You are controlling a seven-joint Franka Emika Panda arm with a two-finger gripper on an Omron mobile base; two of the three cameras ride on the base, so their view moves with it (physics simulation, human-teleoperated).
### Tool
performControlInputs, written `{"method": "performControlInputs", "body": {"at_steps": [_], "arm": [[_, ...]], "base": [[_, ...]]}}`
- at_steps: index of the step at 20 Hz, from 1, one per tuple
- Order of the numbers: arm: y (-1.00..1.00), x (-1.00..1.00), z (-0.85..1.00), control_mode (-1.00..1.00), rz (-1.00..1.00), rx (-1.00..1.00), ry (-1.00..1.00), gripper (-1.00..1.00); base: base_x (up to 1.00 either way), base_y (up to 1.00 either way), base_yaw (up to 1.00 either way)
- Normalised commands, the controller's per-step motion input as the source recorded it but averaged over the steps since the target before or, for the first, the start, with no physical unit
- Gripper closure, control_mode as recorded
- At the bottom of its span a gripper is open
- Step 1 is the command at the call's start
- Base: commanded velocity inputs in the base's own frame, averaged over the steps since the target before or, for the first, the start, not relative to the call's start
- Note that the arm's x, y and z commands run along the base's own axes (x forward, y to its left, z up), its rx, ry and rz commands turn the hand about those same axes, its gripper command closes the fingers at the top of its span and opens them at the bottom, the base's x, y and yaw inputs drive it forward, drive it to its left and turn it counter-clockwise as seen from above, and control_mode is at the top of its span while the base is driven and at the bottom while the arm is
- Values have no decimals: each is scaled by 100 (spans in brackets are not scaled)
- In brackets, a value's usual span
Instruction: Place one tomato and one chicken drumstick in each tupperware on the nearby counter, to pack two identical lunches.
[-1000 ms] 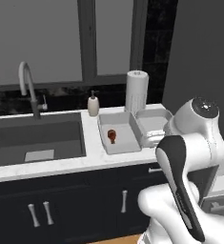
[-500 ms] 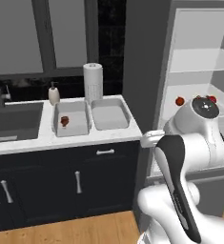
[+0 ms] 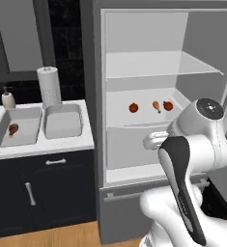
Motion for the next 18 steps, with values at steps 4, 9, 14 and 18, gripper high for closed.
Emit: {"method": "performControlInputs", "body": {"at_steps": [4,9,14,18], "arm": [[0,0,0,100,0,0,0,-100],[0,0,0,100,0,0,0,-100],[0,0,0,100,0,0,0,-100],[-26,74,-13,-100,0,0,5,-100]], "base": [[58,-48,-6],[67,-46,-1],[82,-33,0],[24,-5,0]]}}
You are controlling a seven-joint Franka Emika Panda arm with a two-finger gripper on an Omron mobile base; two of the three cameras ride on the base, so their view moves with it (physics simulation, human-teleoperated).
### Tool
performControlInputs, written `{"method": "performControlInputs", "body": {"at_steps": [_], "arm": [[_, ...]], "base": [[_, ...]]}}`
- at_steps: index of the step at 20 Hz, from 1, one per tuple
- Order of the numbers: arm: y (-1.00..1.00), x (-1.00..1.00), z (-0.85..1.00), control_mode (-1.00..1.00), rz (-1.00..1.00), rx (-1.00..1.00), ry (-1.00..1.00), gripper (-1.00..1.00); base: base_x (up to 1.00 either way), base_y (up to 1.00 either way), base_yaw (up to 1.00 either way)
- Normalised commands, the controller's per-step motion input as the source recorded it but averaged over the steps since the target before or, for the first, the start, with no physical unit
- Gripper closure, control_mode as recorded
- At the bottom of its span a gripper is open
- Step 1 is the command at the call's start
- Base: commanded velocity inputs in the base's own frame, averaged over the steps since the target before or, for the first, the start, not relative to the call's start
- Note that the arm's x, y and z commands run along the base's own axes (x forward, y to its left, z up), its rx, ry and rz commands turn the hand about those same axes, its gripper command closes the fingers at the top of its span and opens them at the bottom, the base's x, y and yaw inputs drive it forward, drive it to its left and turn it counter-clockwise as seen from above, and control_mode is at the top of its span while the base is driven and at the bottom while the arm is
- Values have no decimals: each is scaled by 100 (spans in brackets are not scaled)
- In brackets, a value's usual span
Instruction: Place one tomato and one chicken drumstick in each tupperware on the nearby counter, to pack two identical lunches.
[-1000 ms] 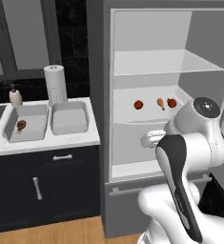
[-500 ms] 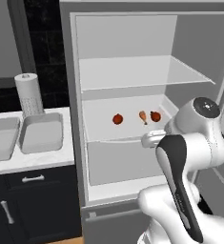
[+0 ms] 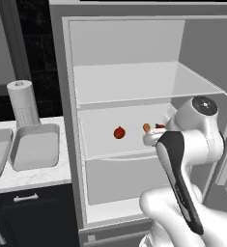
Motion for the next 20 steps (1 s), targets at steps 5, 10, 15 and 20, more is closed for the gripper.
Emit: {"method": "performControlInputs", "body": {"at_steps": [5,10,15,20], "arm": [[-28,98,-41,-100,0,-1,1,-100],[-15,97,-76,-100,0,-6,0,-100],[-13,99,-46,-100,0,-1,5,-100],[-16,76,-23,-100,0,0,9,-100]], "base": [[0,0,0],[0,0,0],[0,0,0],[0,0,0]]}}
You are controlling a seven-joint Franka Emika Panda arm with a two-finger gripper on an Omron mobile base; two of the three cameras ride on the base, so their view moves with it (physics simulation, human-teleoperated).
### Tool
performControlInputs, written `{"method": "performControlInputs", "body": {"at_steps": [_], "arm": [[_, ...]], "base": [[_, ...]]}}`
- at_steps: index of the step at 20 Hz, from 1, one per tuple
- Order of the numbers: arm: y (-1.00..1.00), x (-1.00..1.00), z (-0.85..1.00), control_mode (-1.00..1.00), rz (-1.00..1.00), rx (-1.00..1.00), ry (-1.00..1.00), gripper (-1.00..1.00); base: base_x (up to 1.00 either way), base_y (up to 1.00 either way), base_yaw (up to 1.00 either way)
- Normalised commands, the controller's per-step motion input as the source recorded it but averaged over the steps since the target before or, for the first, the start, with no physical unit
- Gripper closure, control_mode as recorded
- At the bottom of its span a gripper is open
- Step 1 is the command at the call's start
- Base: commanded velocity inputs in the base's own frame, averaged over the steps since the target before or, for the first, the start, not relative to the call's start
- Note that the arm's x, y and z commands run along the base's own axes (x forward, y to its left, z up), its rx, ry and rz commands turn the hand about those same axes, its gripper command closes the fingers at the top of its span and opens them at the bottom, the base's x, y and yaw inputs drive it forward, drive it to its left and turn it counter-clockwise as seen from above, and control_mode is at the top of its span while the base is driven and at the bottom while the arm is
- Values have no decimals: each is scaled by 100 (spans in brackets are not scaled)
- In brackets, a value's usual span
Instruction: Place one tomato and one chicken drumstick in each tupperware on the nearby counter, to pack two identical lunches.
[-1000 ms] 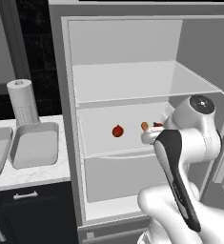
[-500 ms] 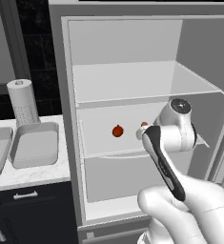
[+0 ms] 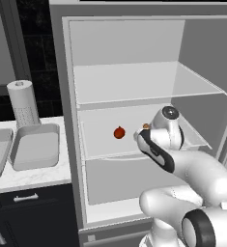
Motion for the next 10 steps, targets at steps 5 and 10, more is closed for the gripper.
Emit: {"method": "performControlInputs", "body": {"at_steps": [5,10], "arm": [[-3,62,-18,-100,0,0,6,-100],[0,50,-51,-100,0,0,2,-100]], "base": [[0,0,0],[0,0,0]]}}
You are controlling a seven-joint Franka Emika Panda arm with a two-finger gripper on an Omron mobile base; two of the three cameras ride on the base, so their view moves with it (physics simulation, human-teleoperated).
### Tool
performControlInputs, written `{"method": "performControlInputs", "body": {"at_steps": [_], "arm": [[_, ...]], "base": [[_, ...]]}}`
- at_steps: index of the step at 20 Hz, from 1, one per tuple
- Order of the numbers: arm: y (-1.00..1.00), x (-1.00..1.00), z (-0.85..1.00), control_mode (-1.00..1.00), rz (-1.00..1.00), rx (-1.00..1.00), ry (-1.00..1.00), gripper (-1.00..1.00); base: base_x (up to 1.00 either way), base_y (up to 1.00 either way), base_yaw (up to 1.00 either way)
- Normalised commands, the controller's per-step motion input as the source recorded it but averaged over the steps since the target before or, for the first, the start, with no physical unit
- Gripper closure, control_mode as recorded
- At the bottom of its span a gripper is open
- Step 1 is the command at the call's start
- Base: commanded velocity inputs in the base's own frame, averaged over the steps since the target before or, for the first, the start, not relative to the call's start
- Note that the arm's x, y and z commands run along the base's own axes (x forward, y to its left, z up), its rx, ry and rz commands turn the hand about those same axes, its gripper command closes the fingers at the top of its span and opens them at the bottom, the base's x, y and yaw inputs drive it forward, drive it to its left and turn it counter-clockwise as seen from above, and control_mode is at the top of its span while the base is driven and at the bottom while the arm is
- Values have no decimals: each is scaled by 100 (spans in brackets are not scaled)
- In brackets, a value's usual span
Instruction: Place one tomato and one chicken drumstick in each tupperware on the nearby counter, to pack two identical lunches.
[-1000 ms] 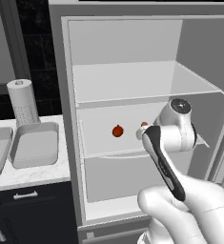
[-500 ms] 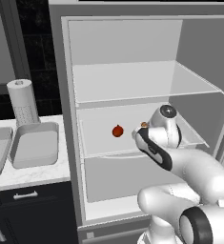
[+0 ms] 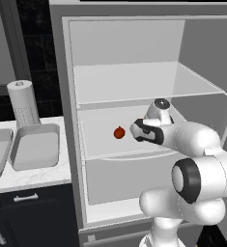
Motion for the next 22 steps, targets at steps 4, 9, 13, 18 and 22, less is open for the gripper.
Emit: {"method": "performControlInputs", "body": {"at_steps": [4,9,13,18,22], "arm": [[0,20,-81,-100,0,0,0,-100],[0,1,-98,-100,0,0,0,-100],[1,0,-100,-100,0,0,0,100],[0,-20,-100,-100,0,0,0,100],[0,-91,-100,-100,0,0,5,100]], "base": [[0,0,0],[0,0,0],[0,0,0],[0,0,0],[0,0,0]]}}
